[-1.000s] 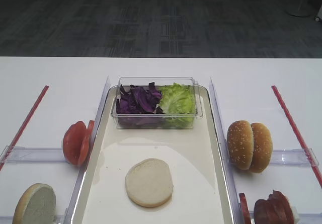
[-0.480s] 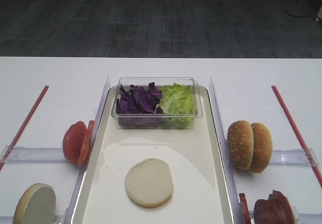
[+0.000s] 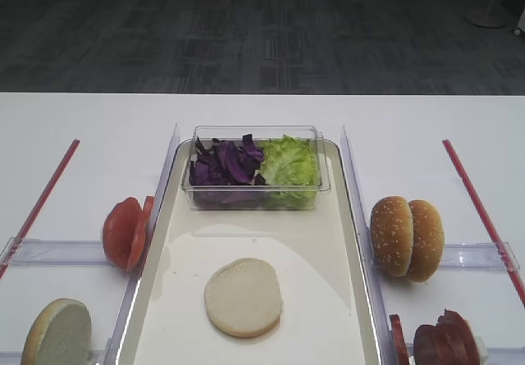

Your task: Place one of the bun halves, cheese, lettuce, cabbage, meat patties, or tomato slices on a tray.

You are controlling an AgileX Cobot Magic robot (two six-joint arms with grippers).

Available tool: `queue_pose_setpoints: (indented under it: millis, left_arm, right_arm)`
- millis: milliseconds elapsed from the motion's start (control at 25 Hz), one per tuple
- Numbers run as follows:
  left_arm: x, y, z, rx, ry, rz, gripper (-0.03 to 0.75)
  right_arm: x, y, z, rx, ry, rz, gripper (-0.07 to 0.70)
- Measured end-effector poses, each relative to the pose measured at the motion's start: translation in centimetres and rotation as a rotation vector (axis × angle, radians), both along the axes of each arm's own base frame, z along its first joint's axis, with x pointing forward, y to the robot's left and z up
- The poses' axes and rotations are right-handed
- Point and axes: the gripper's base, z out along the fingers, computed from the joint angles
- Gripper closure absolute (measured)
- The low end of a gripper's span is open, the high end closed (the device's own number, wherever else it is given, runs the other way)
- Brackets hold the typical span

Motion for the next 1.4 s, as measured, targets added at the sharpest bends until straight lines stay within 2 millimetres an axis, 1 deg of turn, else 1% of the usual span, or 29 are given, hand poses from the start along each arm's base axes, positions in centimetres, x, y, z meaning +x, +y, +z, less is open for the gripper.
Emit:
queue_pose_setpoints:
  millis: [320,440,640,1400]
  left_arm:
    - [-0.1,0.0,0.0,-0.007,-0.013,-0.003,0.24]
    - [-0.4,-0.1,0.0,-0.017,-0.04,-0.006,0.24]
    - [-1.8,0.1,0.0,-0.03,-0.139,-0.006,0.24]
    - [-1.8,0.2,0.0,-0.04,-0.141,0.021,0.24]
  right_arm:
    - [0.0,0.0,0.0,0.0,0.0,0.0,0.15]
    - [0.0,0.0,0.0,0.0,0.0,0.0,0.15]
    - [0.0,0.0,0.0,0.0,0.0,0.0,0.15]
    - [0.0,0.0,0.0,-0.001,0.0,-0.001,0.15]
